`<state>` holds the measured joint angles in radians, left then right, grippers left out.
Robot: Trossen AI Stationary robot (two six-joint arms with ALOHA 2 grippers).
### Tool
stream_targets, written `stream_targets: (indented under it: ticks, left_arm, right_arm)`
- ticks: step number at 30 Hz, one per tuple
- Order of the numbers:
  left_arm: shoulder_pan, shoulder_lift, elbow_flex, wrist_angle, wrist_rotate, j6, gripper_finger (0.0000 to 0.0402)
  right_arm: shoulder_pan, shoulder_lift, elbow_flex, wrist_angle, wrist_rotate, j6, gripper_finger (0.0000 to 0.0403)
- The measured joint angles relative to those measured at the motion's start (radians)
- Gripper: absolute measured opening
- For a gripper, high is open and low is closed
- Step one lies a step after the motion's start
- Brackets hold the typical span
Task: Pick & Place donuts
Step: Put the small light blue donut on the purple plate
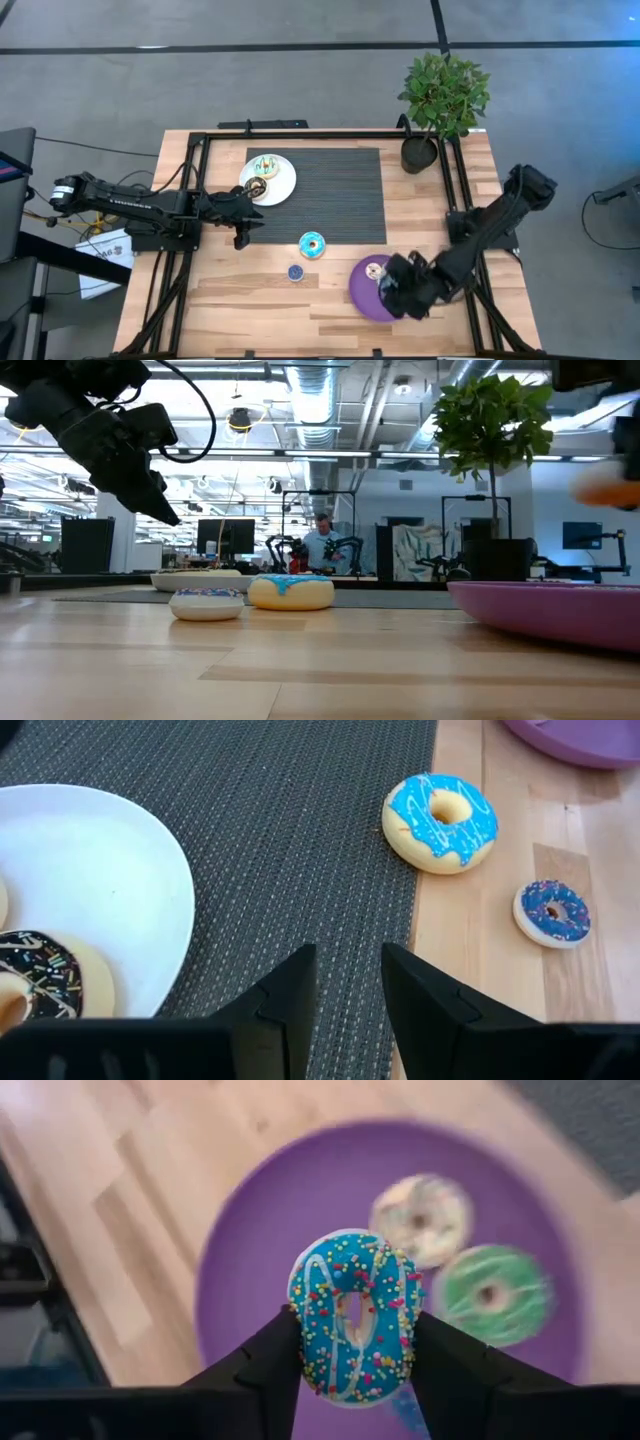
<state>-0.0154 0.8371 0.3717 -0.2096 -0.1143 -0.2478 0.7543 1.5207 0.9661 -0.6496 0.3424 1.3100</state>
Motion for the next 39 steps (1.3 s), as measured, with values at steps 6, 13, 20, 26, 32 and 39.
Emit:
stream_targets:
  ticks: [6,13,20,26,32,39]
  left_arm:
    - [0.000,0.000,0.000,0.000,0.001,-0.020,0.0107]
    - [0.000,0.000,0.000,0.000,0.001,-0.027,0.0107]
    - [0.000,0.000,0.000,0.000,0.000,-0.027,0.0107]
    - [0.000,0.000,0.000,0.000,-0.002,-0.027,0.0107]
    - [0.000,0.000,0.000,-0.001,-0.003,-0.027,0.0107]
    - [0.000,0.000,0.000,-0.001,-0.003,-0.027,0.0107]
  right_arm:
    - [0.045,0.126,0.001,0.122,-0.006,0.000,0.0170]
    - [0.044,0.202,0.001,0.161,-0.091,0.004,0.0185]
    - [0.058,0.232,0.002,0.110,-0.167,0.095,0.0189]
    - [0.071,0.227,0.002,0.107,-0.161,0.105,0.0195]
    - [0.070,0.226,0.002,0.107,-0.157,0.105,0.0218]
    - [0.070,0.226,0.002,0.108,-0.152,0.105,0.0254]
